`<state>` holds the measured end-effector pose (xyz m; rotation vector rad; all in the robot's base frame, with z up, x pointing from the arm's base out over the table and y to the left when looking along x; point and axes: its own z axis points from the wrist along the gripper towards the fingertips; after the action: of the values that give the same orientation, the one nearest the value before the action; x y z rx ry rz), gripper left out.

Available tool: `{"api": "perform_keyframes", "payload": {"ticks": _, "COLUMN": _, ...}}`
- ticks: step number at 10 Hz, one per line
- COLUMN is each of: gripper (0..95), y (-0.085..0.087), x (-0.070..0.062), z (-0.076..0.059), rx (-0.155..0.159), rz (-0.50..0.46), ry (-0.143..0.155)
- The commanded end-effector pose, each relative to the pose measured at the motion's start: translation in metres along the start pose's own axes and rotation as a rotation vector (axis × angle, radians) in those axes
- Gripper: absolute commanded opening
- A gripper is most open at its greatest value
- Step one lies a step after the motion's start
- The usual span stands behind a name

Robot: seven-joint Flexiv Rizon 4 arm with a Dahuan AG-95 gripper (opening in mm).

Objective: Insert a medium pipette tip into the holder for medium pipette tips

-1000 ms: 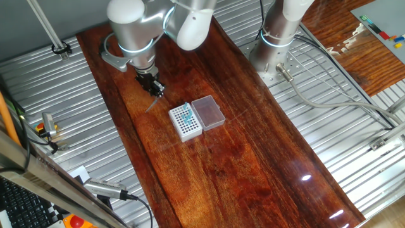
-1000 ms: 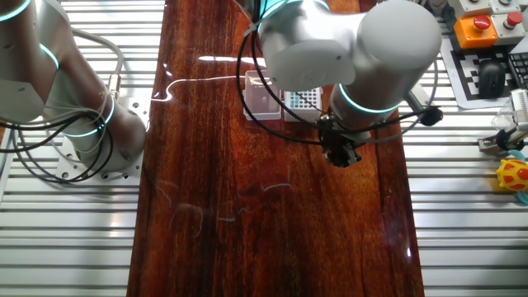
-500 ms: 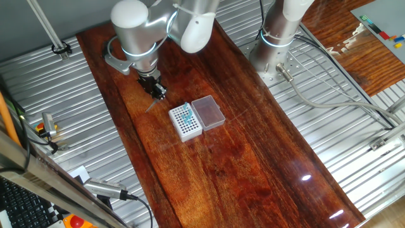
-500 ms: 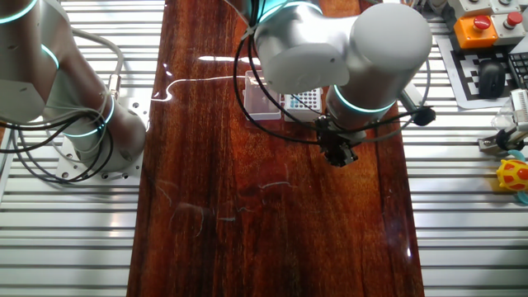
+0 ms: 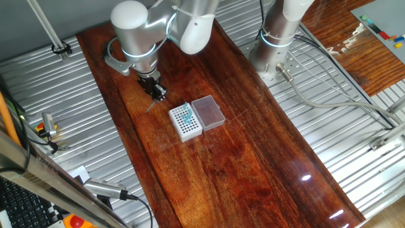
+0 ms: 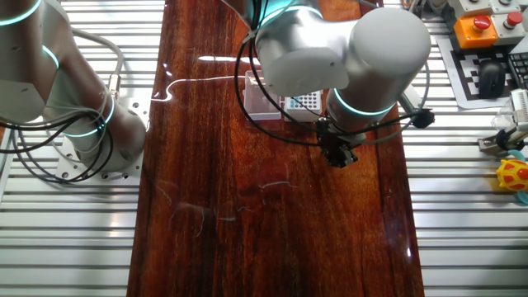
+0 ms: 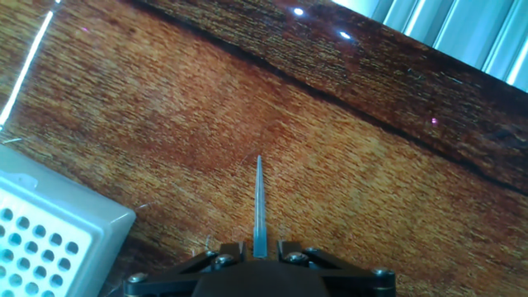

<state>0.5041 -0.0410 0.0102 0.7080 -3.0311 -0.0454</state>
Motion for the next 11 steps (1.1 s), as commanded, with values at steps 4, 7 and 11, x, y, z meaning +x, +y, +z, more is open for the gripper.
{"api": "perform_keyframes", "payload": {"ticks": 4, "gripper": 19.0, "y": 0.0008, "x": 0.0042, "z": 0.0027, "rx": 0.003, "rz": -0.002, "ry": -0.004}}
{"api": "perform_keyframes", "payload": {"ticks": 7, "gripper": 0.0, "y": 0.0014, "x": 0.0064, "z": 0.0026, "rx": 0.000, "rz": -0.003, "ry": -0.012}}
{"api": "perform_keyframes", "payload": {"ticks": 11, "gripper": 0.0, "y": 0.0041, "x": 0.0075, "z": -0.0053, "rx": 0.002, "rz": -0.007, "ry": -0.009}}
